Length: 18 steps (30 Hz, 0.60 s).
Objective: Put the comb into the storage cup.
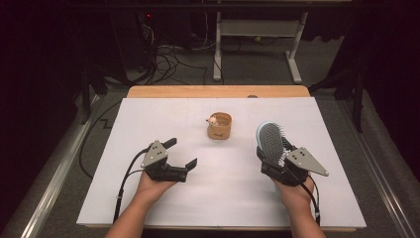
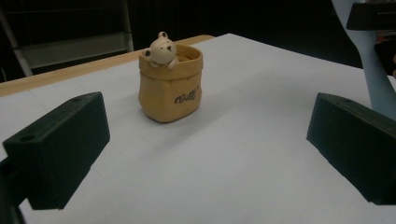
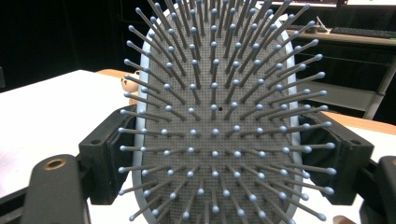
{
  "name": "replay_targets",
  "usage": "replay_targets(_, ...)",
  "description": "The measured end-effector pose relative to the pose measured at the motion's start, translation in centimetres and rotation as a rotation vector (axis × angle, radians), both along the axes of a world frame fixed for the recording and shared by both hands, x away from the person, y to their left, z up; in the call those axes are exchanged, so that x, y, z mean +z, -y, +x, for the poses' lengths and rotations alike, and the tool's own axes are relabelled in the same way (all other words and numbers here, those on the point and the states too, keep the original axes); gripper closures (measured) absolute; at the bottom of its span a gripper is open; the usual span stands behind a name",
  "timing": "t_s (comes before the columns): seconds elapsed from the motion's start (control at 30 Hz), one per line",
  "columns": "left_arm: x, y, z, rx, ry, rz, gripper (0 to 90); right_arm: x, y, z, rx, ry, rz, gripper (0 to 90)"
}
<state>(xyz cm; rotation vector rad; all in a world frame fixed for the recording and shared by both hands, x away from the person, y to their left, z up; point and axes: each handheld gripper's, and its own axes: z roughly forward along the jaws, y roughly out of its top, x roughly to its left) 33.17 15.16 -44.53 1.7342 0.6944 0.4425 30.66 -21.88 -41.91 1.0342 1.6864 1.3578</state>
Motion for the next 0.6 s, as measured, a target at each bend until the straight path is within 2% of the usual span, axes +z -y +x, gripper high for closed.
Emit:
replay_targets(0.1, -0.2, 0.5, 0.0, -0.010, -0.002, -0.001, 0.0, 0.0, -0.1, 0.0, 0.000, 0.001, -0.003, 20.5)
replay_targets(0.2, -0.5, 1.4, -0.1, -0.023, -0.003, 0.034, 0.0, 0.0, -0.2, -0.1, 0.000, 0.005, -0.008, 20.5)
replay_targets(0.33, -0.6, 2.0, -0.4, -0.048, -0.005, 0.048, 0.0, 0.1, -0.2, -0.1, 0.001, 0.011, -0.010, 20.5)
replay_targets(0.43, -0.5, 2.1, -0.6, -0.059, -0.003, 0.045, 0.0, 0.1, -0.3, -0.2, 0.002, 0.013, -0.012, 20.5)
replay_targets(0.6, 0.0, 1.8, -1.0, -0.073, -0.007, 0.007, 0.0, 0.2, -0.4, -0.3, 0.011, 0.023, -0.011, 20.5)
